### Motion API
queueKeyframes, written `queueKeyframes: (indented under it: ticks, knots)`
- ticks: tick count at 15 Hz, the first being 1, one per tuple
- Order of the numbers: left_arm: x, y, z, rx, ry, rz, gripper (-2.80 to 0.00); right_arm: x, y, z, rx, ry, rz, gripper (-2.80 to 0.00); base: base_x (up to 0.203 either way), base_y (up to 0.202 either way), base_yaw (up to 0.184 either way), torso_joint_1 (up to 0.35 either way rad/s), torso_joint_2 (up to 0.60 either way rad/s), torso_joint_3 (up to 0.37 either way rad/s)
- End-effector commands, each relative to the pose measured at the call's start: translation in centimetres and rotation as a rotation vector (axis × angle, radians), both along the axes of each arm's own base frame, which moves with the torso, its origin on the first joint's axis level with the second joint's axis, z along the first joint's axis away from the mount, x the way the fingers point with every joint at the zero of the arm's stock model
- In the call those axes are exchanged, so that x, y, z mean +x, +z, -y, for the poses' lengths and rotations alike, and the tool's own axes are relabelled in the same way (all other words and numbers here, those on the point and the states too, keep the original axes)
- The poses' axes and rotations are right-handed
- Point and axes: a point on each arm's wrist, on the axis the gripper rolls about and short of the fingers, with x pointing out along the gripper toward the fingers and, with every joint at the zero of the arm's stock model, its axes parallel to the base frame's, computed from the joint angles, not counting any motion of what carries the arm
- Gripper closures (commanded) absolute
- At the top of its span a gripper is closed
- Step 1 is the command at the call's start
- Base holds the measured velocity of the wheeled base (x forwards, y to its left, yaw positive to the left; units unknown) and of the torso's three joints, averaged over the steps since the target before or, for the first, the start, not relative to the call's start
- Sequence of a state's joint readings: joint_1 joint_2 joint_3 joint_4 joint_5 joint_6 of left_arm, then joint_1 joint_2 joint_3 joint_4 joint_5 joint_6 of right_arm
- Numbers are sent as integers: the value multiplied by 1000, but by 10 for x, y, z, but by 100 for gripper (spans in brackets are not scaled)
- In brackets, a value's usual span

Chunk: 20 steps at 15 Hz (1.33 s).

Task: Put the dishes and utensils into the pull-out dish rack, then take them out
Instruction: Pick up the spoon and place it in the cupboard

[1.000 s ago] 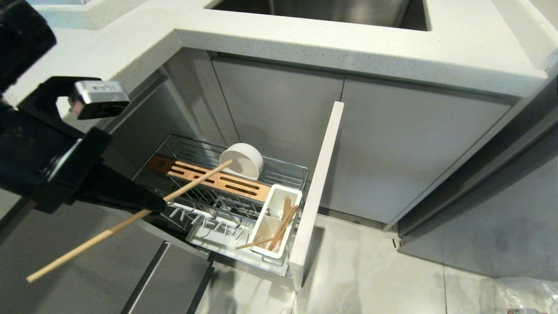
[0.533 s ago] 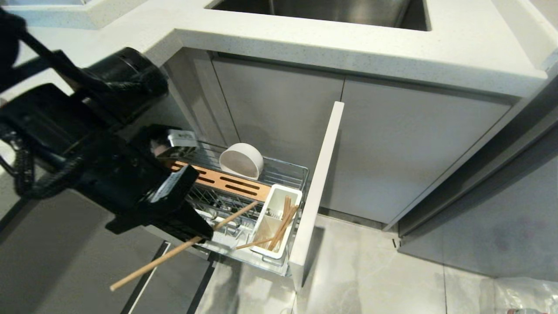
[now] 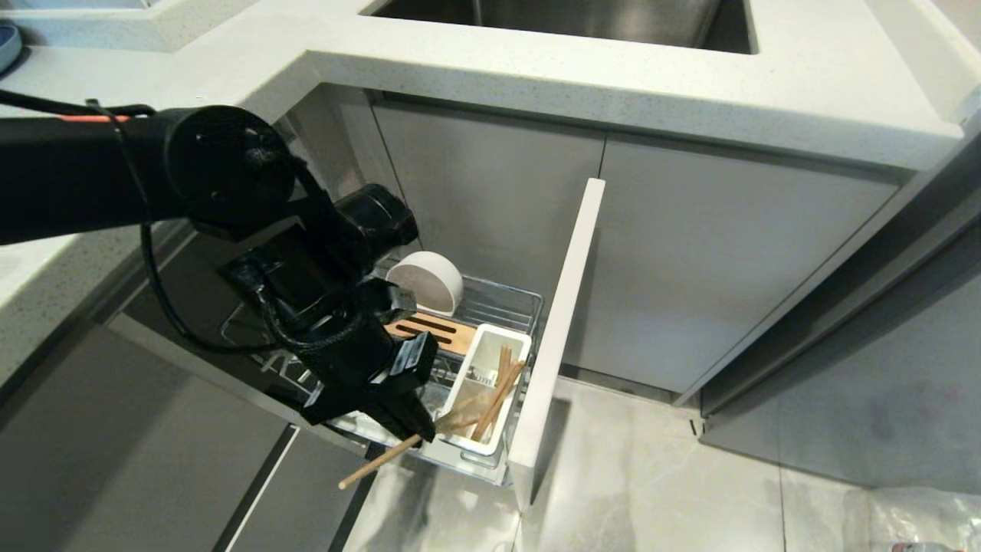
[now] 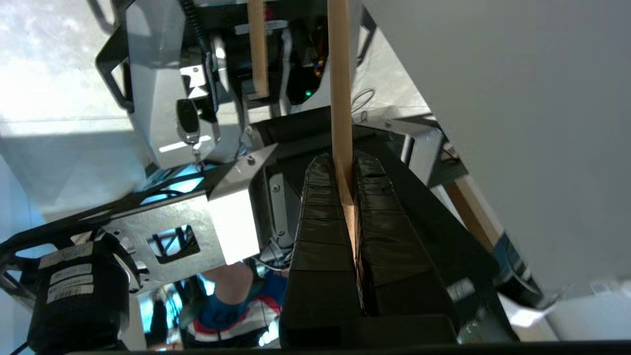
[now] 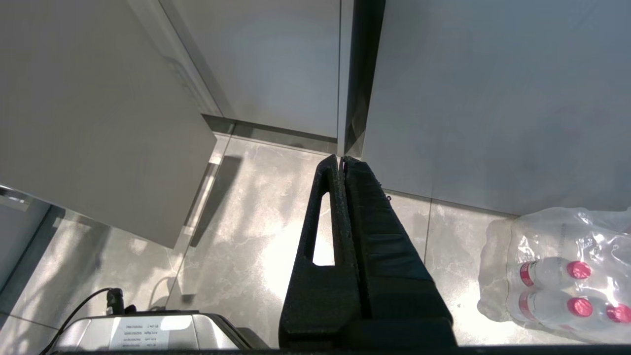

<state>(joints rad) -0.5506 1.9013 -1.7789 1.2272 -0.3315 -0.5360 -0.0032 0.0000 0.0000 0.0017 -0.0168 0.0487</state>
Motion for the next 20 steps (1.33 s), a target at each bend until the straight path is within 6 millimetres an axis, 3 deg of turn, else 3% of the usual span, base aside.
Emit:
queueKeyframes:
  ticks: [1, 9, 14, 20]
  knots:
    - [12, -16, 7, 30, 5, -47, 0, 0, 0, 0, 0, 0, -1, 0, 0, 0, 0, 0, 0, 0]
    - [46, -45, 33, 69, 40, -74, 0, 0, 0, 0, 0, 0, -1, 0, 0, 0, 0, 0, 0, 0]
    - [59, -59, 37, 72, 86, -80, 0, 0, 0, 0, 0, 0, -1, 0, 0, 0, 0, 0, 0, 0]
    - [66, -59, 33, 59, 139, -51, 0, 0, 0, 0, 0, 0, -1, 0, 0, 0, 0, 0, 0, 0]
